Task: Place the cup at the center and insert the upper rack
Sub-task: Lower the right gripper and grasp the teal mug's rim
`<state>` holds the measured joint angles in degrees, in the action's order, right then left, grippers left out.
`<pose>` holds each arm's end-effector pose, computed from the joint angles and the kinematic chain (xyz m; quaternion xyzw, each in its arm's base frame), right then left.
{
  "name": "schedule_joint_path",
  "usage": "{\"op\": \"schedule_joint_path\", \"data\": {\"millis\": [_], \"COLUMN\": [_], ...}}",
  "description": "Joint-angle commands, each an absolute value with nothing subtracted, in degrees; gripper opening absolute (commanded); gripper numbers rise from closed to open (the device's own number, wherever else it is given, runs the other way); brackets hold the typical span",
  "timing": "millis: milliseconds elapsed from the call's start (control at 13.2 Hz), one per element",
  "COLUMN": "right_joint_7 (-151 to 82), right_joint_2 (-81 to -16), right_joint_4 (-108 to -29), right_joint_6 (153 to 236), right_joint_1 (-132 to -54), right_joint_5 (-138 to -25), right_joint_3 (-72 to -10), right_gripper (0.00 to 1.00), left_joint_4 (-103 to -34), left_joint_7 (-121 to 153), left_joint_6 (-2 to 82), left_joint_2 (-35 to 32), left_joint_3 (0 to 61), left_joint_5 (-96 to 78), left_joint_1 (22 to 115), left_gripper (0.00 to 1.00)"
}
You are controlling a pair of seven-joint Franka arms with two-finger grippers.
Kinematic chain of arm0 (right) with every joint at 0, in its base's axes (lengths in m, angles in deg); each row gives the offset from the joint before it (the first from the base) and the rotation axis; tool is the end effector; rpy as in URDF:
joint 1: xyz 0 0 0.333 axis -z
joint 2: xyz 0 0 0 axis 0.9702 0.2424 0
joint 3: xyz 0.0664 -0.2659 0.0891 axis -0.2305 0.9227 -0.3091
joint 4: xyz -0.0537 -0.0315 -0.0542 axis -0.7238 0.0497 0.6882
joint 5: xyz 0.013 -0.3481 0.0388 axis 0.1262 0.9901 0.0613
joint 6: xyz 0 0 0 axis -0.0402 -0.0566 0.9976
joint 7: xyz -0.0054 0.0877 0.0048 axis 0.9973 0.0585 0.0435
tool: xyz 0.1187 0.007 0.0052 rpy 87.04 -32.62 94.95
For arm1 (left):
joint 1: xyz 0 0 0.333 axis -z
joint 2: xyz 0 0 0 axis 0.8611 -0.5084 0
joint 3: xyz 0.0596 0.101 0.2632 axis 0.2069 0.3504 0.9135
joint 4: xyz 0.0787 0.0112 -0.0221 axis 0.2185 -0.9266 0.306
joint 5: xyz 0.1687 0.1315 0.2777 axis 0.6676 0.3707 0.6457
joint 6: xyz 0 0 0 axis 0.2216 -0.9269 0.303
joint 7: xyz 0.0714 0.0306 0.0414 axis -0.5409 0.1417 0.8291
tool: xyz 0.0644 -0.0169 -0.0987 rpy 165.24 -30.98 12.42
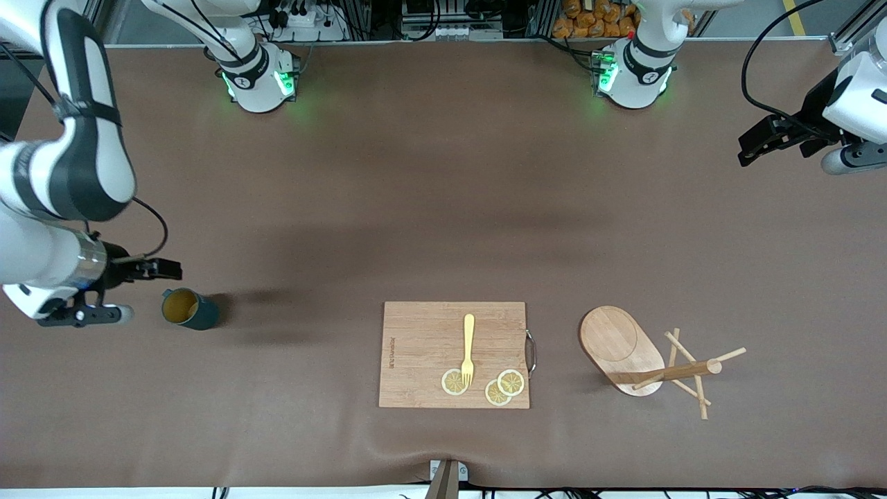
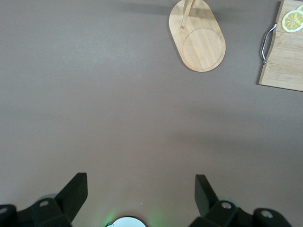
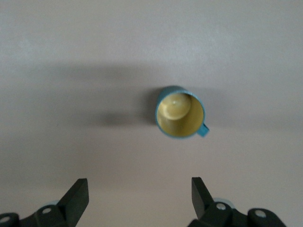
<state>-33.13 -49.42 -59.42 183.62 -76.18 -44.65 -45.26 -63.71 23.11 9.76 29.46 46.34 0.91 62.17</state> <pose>0.6048 -0.0080 0.3863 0.9975 0.0236 -0.0671 0.0001 0.4752 -0.0413 0.5922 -0.9971 -0.0715 0.0199 0.0154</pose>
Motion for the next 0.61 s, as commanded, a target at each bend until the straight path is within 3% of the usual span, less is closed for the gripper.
{"op": "schedule_joint_path", "data": {"millis": [0, 532], "right_joint_7": [-34.2, -36.5], "right_joint_2": [-49.6, -42.1], "right_joint_4": [-65.3, -68.0], "right_joint_6": [192.4, 204.3], "right_joint_1": [-76.1, -74.7], "right_joint_5": [-44.4, -44.4], "right_joint_3": [-45.2, -45.2], "right_gripper": [0.97, 0.98], "left_joint_4": [-63.1, -63.2], "left_joint_7": [22.3, 22.3], "left_joint_6": [9.3, 9.3], "left_joint_2": [29.2, 28.8], "left_joint_3": [46.3, 46.3], "left_joint_5": [1.5, 1.5], "left_joint_1": [61.9, 61.8], "left_gripper": [1.0, 1.0]}}
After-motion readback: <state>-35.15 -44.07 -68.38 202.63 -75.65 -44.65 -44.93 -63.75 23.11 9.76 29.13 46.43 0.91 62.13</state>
